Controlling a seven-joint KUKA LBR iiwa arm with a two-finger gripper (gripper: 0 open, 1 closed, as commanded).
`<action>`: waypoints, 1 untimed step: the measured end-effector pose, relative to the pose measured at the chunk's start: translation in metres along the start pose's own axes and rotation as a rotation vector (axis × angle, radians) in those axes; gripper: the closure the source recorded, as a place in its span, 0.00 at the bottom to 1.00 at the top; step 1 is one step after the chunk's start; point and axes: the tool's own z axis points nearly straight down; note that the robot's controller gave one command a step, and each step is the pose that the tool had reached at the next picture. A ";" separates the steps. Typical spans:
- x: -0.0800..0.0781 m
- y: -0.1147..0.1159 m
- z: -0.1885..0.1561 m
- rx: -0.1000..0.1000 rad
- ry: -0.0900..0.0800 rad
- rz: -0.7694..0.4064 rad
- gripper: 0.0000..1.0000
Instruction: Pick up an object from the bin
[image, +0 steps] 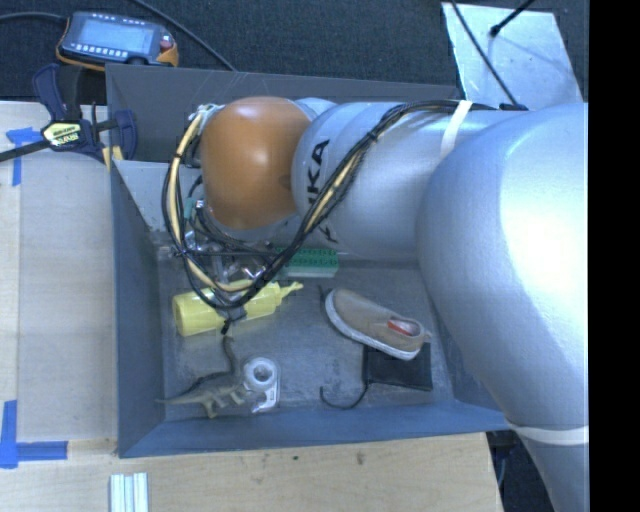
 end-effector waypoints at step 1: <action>0.027 -0.011 0.014 -0.010 -0.002 0.101 0.00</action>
Offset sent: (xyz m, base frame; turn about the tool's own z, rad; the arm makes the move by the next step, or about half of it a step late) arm -0.0432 -0.0205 -0.0280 -0.4395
